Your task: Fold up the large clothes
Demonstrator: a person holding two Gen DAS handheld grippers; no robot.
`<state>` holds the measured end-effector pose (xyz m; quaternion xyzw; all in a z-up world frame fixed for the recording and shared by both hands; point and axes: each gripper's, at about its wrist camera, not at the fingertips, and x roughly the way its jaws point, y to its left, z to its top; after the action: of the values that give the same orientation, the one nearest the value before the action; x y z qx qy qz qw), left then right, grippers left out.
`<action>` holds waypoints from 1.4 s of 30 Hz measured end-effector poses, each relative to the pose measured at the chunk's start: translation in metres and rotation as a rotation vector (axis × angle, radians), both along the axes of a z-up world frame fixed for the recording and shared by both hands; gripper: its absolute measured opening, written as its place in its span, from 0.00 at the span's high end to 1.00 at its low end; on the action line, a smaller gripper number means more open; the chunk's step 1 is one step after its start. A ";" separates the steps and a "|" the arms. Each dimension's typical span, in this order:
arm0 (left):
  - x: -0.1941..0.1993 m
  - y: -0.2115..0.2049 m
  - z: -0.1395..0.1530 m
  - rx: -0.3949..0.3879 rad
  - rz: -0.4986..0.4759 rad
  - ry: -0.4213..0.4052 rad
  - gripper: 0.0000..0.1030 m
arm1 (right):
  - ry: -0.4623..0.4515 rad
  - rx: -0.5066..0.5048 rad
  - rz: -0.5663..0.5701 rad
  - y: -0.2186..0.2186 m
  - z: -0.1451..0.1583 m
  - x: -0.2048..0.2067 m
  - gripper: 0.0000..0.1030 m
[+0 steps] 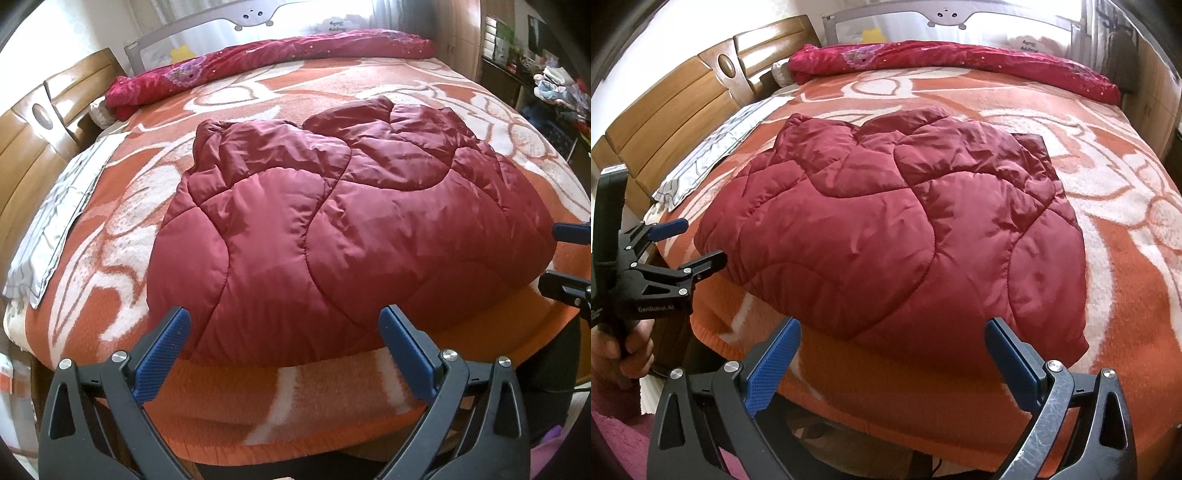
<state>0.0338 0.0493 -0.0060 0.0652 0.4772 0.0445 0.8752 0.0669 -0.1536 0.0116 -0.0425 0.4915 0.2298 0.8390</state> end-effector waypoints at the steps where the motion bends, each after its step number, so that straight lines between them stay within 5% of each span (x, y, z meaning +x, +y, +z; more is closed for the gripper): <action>1: 0.000 0.000 0.000 0.001 0.001 0.000 0.00 | 0.000 0.000 0.001 0.001 0.000 0.000 0.03; 42: 0.008 -0.003 0.002 -0.003 -0.031 0.011 0.00 | -0.018 -0.002 0.019 0.005 0.012 0.005 0.03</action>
<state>0.0420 0.0462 -0.0042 0.0714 0.4810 0.0298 0.8733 0.0722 -0.1485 0.0231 -0.0501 0.4837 0.2368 0.8411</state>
